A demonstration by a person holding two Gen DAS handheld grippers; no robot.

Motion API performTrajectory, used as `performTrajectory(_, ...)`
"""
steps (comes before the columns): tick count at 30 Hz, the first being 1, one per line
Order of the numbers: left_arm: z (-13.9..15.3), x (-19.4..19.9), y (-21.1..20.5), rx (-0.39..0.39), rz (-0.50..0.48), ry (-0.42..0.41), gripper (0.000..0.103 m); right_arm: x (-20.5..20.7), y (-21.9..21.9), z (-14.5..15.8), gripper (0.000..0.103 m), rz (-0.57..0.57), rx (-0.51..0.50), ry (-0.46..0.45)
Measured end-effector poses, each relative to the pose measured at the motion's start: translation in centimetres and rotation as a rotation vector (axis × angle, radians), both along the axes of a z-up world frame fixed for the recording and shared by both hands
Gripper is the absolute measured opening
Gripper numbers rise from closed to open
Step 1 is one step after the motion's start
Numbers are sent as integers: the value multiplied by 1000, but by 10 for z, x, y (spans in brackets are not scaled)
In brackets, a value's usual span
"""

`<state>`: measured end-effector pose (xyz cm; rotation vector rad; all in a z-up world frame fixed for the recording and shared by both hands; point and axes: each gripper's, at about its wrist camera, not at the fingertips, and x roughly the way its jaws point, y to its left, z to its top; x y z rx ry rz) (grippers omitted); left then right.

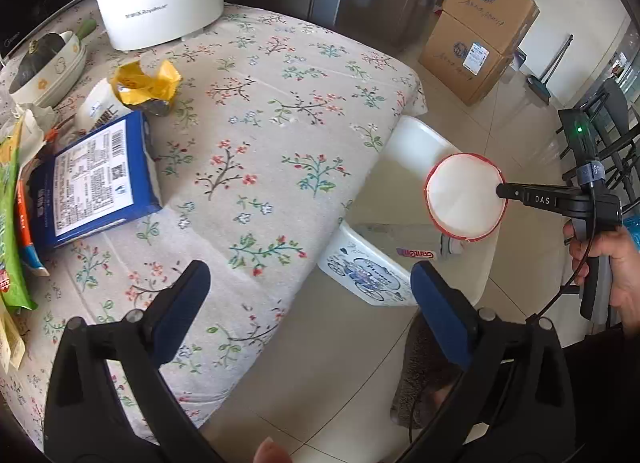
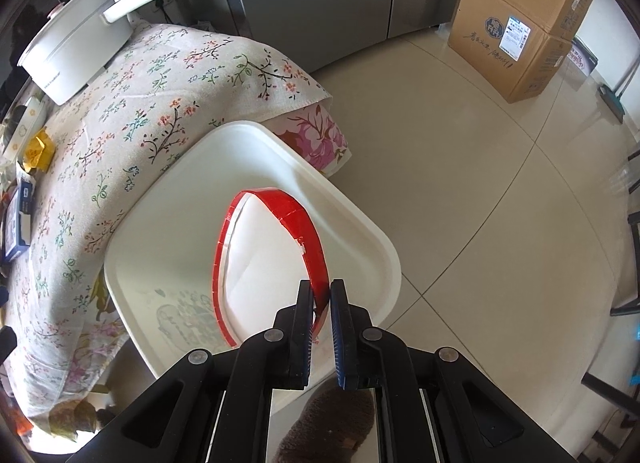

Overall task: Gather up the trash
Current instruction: 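Open both tools to drop the bottle and plate into the bin, then move both tools back toward the snack bags on the table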

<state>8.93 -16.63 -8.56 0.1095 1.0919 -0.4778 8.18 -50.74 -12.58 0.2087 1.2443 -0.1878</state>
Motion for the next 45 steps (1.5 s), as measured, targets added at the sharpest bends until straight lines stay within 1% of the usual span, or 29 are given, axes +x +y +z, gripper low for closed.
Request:
performTrajectory(1,2,0,7,7,10,-11,100,2,2,0,20,4,3,3)
performTrajectory(2,4,-1,14,14,21,-20,101,3,5,1,37,3,-5,3)
performTrajectory(4,7,0,27,24,47,-30,101,4,12,7,59,12,-27,-21)
performTrajectory(7,13,-1,48,19,79,-45,101,7,26,18,59,45,-44,-49)
performTrajectory(11,22,-6,76,27,122,-77,101,10,49,36,60,88,-20,-99)
performTrajectory(15,28,-10,103,29,171,-103,101,15,78,52,62,139,-29,-144)
performTrajectory(21,34,-16,146,35,254,-128,101,25,119,64,64,204,-25,-178)
performTrajectory(27,34,-18,196,33,367,-132,101,35,159,75,65,262,-19,-208)
performTrajectory(32,27,-15,232,64,455,-134,101,45,194,81,69,311,-26,-227)
performTrajectory(37,6,-5,259,111,517,-96,101,55,230,81,69,355,-12,-228)
performTrajectory(40,-5,1,260,158,529,-86,101,60,249,78,69,381,-7,-224)
performTrajectory(45,-20,10,248,233,535,-100,101,65,271,73,70,414,-18,-211)
